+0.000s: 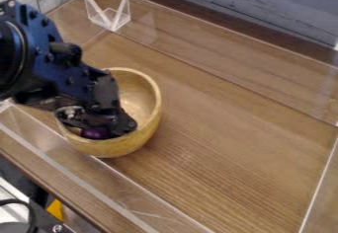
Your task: Put the purple eggplant in the brown bowl
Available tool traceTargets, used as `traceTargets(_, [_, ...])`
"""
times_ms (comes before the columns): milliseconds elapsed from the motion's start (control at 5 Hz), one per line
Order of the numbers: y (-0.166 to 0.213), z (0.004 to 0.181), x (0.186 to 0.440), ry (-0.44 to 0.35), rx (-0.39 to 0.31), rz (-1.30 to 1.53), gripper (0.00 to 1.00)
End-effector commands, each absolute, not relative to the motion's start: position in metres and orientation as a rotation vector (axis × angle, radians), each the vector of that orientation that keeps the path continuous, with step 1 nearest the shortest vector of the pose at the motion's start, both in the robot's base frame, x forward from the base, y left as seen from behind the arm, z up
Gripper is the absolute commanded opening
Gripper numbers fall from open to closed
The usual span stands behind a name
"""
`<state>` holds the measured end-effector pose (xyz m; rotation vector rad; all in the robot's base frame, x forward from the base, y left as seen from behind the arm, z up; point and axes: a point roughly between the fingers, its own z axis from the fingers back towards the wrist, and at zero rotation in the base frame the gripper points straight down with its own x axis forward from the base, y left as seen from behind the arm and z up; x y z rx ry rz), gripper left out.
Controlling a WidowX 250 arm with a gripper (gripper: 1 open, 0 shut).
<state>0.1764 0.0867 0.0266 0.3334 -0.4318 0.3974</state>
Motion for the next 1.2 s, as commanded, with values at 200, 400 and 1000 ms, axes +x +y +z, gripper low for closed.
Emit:
traceTargets(200, [0.087,0.0225,0.1674,-0.409,0.372,0.406,1.0])
traceTargets(400, [0.0872,0.0218,0.1649,-0.408,0.387,0.403,1.0])
traceTargets(1000, [0.0878,0.0201,0.1597,-0.404,0.434,0.39,1.0])
